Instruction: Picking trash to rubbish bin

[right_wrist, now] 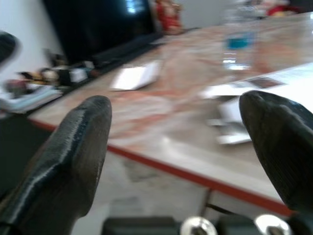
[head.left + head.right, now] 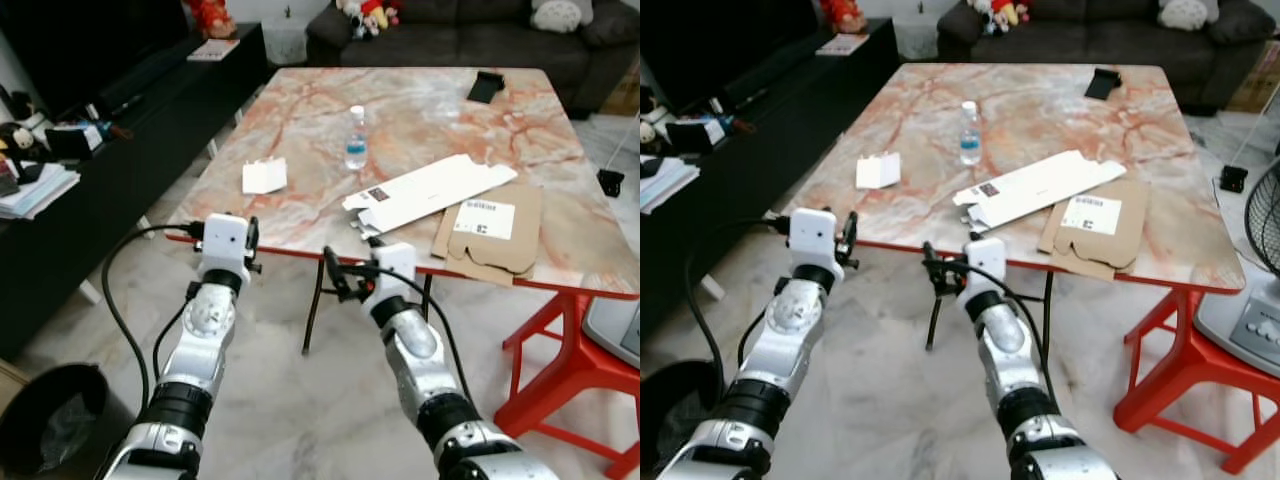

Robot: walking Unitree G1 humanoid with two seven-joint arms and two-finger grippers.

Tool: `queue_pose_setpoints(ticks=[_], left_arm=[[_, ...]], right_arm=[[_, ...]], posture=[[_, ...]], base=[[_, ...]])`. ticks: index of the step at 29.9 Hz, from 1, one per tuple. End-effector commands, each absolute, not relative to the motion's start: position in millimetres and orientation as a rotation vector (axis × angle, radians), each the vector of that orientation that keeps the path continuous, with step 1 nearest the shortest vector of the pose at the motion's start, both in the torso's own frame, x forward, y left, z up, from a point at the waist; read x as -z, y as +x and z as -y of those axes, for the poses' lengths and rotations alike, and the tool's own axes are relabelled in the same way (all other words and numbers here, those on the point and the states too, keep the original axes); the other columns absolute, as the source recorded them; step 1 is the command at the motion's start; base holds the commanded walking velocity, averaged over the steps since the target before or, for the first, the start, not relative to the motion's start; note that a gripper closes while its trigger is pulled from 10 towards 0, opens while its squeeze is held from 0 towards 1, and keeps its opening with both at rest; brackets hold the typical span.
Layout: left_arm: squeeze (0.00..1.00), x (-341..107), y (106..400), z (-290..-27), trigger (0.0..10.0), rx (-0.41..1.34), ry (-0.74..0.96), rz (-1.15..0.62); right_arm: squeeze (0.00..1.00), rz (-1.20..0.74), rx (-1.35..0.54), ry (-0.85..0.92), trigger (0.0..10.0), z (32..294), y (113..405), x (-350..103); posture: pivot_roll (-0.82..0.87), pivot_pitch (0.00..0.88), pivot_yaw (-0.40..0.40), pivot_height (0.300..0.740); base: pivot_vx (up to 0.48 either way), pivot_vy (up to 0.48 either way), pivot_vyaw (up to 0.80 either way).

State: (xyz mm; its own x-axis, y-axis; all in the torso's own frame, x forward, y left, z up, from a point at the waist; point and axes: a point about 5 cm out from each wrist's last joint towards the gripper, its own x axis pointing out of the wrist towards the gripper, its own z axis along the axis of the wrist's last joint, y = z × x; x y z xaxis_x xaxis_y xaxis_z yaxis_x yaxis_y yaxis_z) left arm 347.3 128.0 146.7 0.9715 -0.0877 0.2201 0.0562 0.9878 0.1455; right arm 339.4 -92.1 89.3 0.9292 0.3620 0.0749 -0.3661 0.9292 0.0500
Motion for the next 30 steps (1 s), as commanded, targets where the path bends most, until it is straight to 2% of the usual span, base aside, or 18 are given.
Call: queue_pose_setpoints(ticks=[1, 5, 13, 18, 26, 30], left_arm=[[0.0, -143.5, 347.6, -139.7, 10.0, 0.042, 0.144, 0.208], [0.0, -143.2, 347.7, -139.5, 10.0, 0.043, 0.144, 0.207], [0.0, -142.3, 348.2, -138.4, 10.0, 0.044, 0.143, 0.204], [0.0, -142.0, 348.5, -138.0, 10.0, 0.044, 0.144, 0.202], [0.0, -141.1, 348.5, -137.6, 10.0, 0.045, 0.146, 0.199], [0.0, -141.3, 349.3, -137.6, 10.0, 0.042, 0.147, 0.198]], right_arm=[[0.0, 0.106, -0.396, 0.073, 10.0, 81.2, 340.9, -98.1], [0.0, 0.109, -0.396, 0.092, 10.0, 80.6, 340.5, -98.3], [0.0, 0.098, -0.416, 0.079, 10.0, 78.8, 339.6, -96.7], [0.0, 0.102, -0.419, 0.075, 10.0, 78.4, 339.5, -97.1], [0.0, 0.102, -0.429, 0.077, 10.0, 77.3, 339.7, -97.8], [0.0, 0.103, -0.435, 0.079, 10.0, 76.2, 339.3, -97.7]], posture=[[0.03, 0.0, 0.081, 0.74], [0.03, 0.0, 0.081, 0.74], [0.03, 0.0, 0.077, 0.74], [0.03, 0.0, 0.076, 0.74], [0.03, 0.0, 0.075, 0.74], [0.03, 0.0, 0.073, 0.74]], base=[[0.409, 0.0, 0.79], [0.406, 0.0, 0.79], [0.407, 0.0, 0.0], [0.405, 0.0, 0.71], [0.406, 0.0, 0.0], [0.407, 0.0, 0.8]])
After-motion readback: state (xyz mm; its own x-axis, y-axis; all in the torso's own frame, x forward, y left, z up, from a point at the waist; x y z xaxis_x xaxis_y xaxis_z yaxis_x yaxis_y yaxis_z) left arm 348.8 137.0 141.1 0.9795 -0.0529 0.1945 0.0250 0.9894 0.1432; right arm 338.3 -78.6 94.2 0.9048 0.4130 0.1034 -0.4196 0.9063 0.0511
